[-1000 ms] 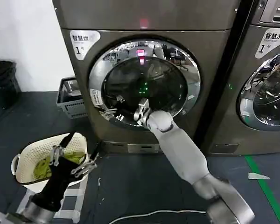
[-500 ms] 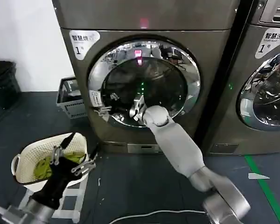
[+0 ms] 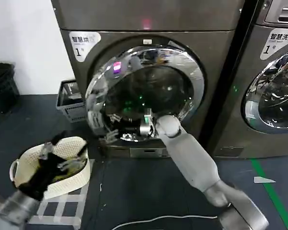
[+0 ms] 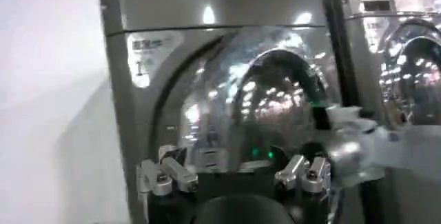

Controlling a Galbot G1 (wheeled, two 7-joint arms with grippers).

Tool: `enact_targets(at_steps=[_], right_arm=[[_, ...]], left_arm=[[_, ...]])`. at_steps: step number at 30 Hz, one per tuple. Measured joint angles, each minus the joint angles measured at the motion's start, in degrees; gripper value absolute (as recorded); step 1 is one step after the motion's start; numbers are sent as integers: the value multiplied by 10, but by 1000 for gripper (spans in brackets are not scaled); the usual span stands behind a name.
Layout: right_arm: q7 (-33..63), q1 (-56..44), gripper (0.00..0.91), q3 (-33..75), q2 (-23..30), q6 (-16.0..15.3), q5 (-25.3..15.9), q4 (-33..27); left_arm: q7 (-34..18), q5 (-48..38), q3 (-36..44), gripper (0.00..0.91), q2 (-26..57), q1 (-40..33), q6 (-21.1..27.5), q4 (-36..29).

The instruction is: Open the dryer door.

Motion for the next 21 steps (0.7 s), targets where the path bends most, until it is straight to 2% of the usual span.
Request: enact_targets(at_steps=[3, 9, 21], right_arm=[[-28, -11, 907, 8, -6, 14, 0, 14], [-72, -29, 907, 19, -21, 21, -2, 38], [-157, -64, 907, 41, -62, 23, 4, 89]], left_arm=[[-14, -16, -11, 907, 19, -12, -6, 29], [-36, -70, -3, 907, 63, -47, -8, 81], [-46, -96, 84, 907, 125, -141, -2, 160]])
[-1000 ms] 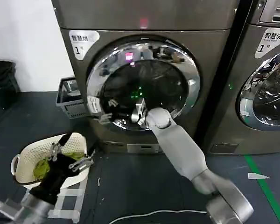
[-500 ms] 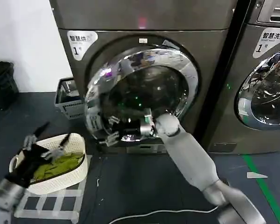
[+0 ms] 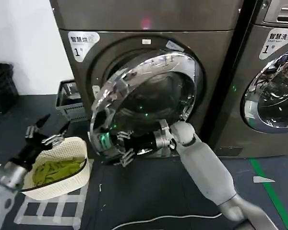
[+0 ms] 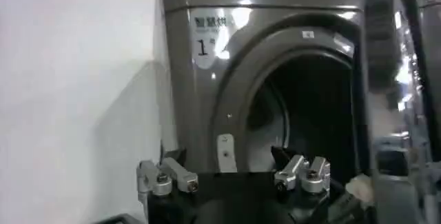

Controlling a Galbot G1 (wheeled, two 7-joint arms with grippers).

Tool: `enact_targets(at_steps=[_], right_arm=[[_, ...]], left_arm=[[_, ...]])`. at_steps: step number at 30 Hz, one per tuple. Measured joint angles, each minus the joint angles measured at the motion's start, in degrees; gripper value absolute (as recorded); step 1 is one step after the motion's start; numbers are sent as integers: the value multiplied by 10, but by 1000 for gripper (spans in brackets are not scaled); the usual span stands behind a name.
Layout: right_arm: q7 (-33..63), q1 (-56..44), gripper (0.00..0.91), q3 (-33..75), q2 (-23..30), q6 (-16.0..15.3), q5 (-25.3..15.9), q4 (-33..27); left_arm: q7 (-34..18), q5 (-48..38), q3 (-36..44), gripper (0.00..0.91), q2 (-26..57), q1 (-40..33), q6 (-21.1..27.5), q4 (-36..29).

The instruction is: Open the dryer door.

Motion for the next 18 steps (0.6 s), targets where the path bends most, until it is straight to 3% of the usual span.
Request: enact_targets(at_steps=[18], right_arm=[[-22, -89, 907, 68, -95, 23, 75, 95]], left_arm=[[27, -40, 163, 907, 26, -97, -10, 65]])
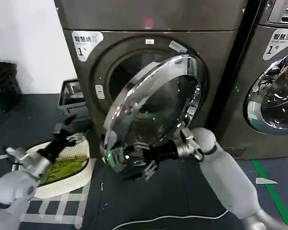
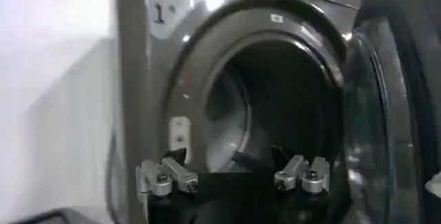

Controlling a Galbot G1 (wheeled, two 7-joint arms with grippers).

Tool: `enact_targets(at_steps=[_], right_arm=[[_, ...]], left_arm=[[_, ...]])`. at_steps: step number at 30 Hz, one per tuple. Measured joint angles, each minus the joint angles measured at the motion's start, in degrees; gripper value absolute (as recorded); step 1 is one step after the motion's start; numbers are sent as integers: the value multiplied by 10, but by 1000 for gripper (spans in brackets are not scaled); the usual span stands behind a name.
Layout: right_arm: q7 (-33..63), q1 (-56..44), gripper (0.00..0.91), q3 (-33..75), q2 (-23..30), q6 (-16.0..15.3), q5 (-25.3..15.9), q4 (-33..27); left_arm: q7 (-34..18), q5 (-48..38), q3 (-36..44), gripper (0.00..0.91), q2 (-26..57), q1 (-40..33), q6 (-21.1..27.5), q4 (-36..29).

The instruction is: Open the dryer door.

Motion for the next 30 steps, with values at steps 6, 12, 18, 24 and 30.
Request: enact_targets(at_steps=[6, 12, 18, 24, 30], right_arm=[[0, -59, 907, 42, -36, 12, 9, 42], [0, -134, 907, 127, -73, 24, 25, 84], [8, -230, 907, 278, -70, 1, 32, 104], [73, -322, 907, 441, -31, 4, 24, 135], [268, -382, 907, 560, 42, 27, -22, 194]], left_arm=[[11, -9, 69, 907, 3, -40, -5, 27], [30, -38, 139, 907, 3, -89, -14, 49], [50, -50, 209, 907, -4, -148, -16, 56], [56, -64, 269, 907, -7, -197, -14, 51], [83, -73, 316, 907, -1, -229, -10, 33]])
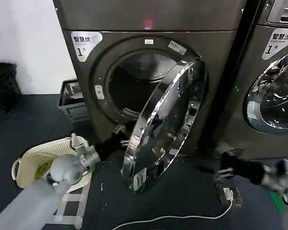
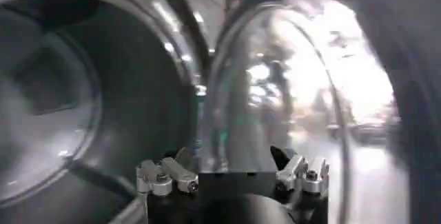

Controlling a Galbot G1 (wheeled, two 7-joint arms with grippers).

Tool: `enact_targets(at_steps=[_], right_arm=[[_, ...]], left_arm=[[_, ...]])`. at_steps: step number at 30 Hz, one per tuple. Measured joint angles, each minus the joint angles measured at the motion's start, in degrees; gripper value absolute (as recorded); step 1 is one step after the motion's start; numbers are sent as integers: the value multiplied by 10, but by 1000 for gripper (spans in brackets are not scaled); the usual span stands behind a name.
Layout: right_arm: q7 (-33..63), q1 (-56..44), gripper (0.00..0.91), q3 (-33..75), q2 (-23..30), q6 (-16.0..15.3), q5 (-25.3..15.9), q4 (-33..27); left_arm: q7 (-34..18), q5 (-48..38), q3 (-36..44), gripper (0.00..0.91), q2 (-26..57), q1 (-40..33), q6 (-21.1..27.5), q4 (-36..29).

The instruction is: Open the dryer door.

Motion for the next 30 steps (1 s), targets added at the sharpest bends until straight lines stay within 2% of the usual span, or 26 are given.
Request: enact_targets(at_steps=[6, 11, 13, 17, 21, 25, 30], right_arm=[[198, -36, 907, 82, 73, -13, -50, 41], [328, -59, 907, 151, 85, -33, -116, 60], [376, -70, 907, 178, 87, -50, -123, 70], [455, -86, 907, 237, 84, -56, -137, 77], [529, -103, 907, 299, 72, -71, -126, 71], [569, -121, 907, 366, 62, -78, -129, 52], [573, -139, 907, 419, 68, -78, -149, 46]], left_arm=[[-2, -11, 42, 907, 0, -23, 11, -17], [-8, -16, 84, 907, -7, -47, 12, -24], [-11, -13, 105, 907, -16, -62, 12, -19], [-21, -14, 147, 907, -41, -93, 13, -5], [-28, -14, 187, 907, -69, -123, 9, 11], [-35, -6, 224, 907, -96, -150, 9, 30], [-44, 2, 263, 907, -130, -182, 8, 52]])
